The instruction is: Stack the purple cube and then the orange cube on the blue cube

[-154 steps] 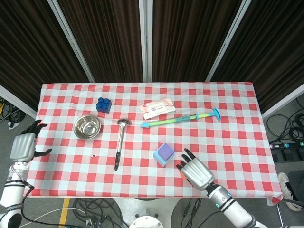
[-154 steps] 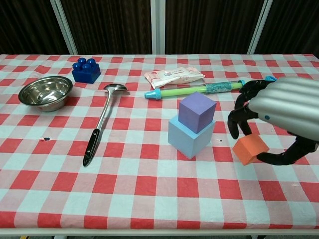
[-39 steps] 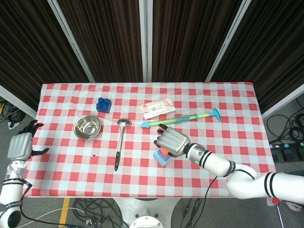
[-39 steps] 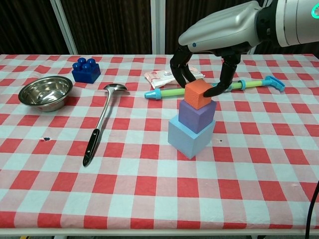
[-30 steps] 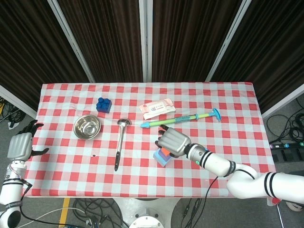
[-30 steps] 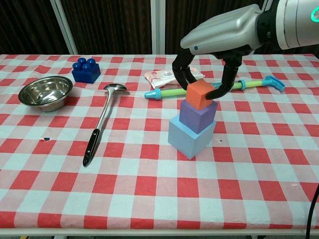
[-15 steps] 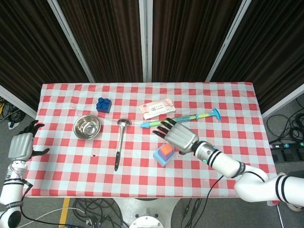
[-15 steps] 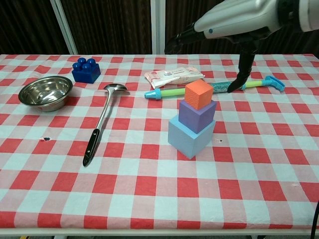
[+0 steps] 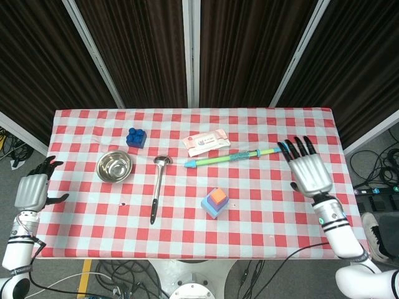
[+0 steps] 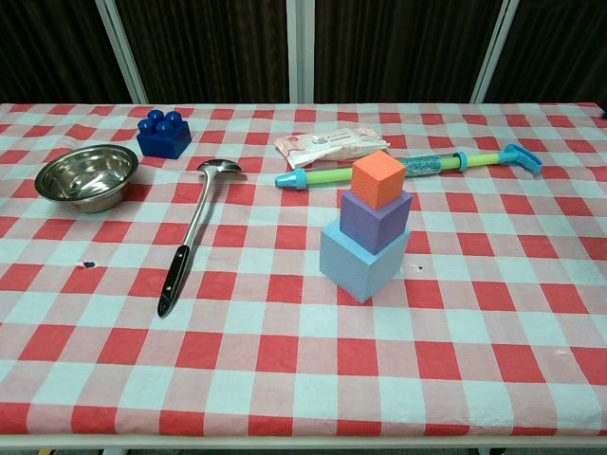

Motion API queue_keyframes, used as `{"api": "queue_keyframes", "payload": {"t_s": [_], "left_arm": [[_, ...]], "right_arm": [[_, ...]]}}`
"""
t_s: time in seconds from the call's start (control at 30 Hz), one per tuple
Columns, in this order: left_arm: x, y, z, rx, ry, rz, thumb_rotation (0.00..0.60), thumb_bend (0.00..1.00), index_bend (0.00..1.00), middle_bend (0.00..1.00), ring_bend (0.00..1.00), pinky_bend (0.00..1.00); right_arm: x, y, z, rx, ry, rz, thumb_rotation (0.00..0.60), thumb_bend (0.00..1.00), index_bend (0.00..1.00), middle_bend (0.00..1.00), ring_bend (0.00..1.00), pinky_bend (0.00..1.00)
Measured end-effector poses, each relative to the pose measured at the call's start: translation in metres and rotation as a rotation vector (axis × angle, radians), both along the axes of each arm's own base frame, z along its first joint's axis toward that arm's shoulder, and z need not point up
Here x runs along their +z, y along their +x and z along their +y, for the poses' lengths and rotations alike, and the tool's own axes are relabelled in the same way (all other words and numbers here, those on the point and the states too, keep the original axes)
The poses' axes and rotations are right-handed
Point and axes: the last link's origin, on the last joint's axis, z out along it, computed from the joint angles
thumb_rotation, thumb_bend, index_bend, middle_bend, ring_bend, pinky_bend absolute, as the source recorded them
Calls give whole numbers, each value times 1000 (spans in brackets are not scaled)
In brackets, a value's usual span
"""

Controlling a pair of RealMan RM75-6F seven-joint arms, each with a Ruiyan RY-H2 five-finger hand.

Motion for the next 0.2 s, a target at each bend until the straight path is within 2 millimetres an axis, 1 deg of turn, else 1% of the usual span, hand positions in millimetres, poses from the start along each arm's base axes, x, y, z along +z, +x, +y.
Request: {"api": "queue_keyframes", "payload": {"t_s": [0.07,0.1,0.17,0.2], "left_arm": [[-2,2,-1,-15,-7,8,600,55,278,204,218,310],[-3,3,-1,-22,-11,12,600,55,278,204,218,310],[-7,5,-2,-34,-24,19,600,55,278,204,218,310],[-8,6,-2,-39,-30,21,600,55,278,205,217,310]], "right_arm": [[-4,-25,16,-76,-42,-50,600,45,0,79,0,0],[-6,-34,22,-100,-56,-70,600,46,0,79,0,0],[-13,-49,32,-133,-75,-105,600,48,0,80,0,0],[-15,-53,35,-140,-78,-116,600,48,0,80,0,0]]}}
